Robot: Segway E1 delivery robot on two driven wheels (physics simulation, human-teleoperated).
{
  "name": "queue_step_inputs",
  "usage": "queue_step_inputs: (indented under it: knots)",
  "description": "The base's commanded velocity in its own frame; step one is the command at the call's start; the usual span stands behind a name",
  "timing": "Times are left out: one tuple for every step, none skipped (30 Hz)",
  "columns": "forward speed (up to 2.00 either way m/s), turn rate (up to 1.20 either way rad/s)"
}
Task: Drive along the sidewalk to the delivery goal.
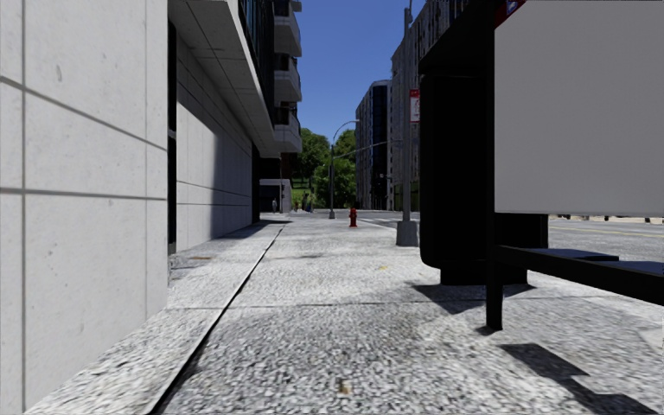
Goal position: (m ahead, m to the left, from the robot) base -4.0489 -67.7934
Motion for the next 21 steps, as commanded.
queue_step_inputs:
  knots:
    - [1.97,0.23]
    - [1.97,0.14]
    - [1.97,0.09]
    - [1.97,0.00]
    - [1.97,0.00]
    - [1.97,0.00]
    - [1.97,0.00]
    - [1.97,0.00]
    - [1.97,0.00]
    - [1.97,0.00]
    - [1.97,0.00]
    - [1.97,0.00]
    - [1.97,0.00]
    - [1.97,0.00]
    - [1.97,0.00]
    - [1.97,0.00]
    - [1.97,0.00]
    - [1.97,0.00]
    - [1.97,0.00]
    - [1.97,0.00]
    - [1.97,0.00]
